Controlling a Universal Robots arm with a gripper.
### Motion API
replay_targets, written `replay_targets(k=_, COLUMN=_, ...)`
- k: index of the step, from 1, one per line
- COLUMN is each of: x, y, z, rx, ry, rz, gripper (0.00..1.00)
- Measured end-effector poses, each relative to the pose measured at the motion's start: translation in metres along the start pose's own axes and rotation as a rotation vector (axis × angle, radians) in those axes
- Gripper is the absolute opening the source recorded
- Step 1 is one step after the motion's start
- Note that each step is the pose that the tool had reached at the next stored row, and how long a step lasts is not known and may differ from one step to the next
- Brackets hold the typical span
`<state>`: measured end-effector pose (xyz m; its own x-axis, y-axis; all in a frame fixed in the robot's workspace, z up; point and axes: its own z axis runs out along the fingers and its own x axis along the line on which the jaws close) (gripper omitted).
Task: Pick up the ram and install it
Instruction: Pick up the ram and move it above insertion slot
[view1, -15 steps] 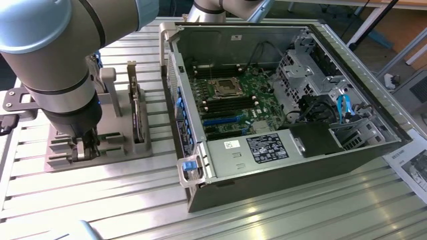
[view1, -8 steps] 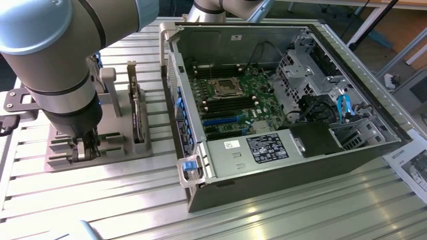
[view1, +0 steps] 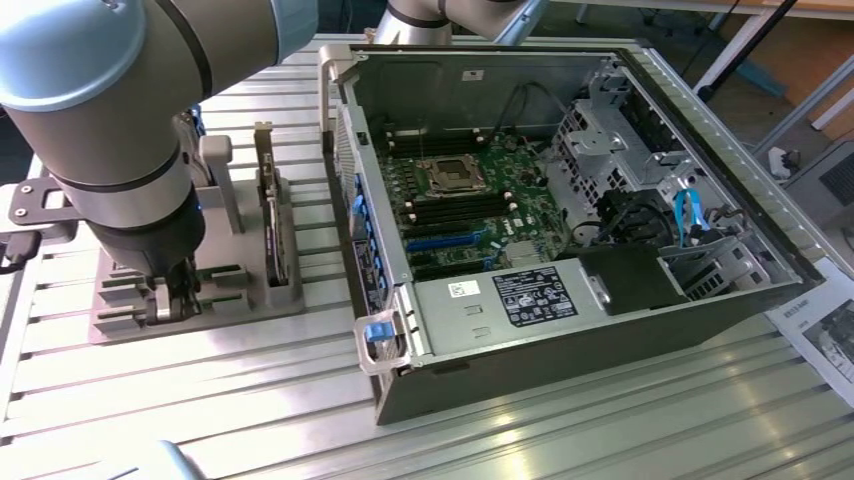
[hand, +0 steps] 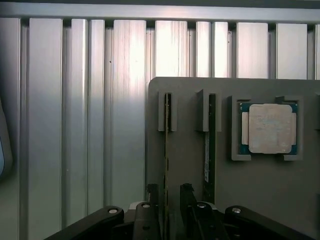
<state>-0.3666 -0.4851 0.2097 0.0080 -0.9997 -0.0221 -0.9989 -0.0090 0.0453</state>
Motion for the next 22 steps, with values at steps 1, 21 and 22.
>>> replay_targets(k=1, x=0.0000, y=-0.0001, z=0.0001, rx=0.0000, ry=0.0000, rz=0.000, gripper=0.31)
replay_targets(k=21, x=-0.0001, y=-0.0034, z=-0.0009, rx=0.0000, ry=0.0000, rz=0.000, gripper=0.31)
replay_targets(k=22, x=-0.0001, y=-0.0035, z=-0.0009, rx=0.0001, ry=0.0000, rz=0.000, gripper=0.31)
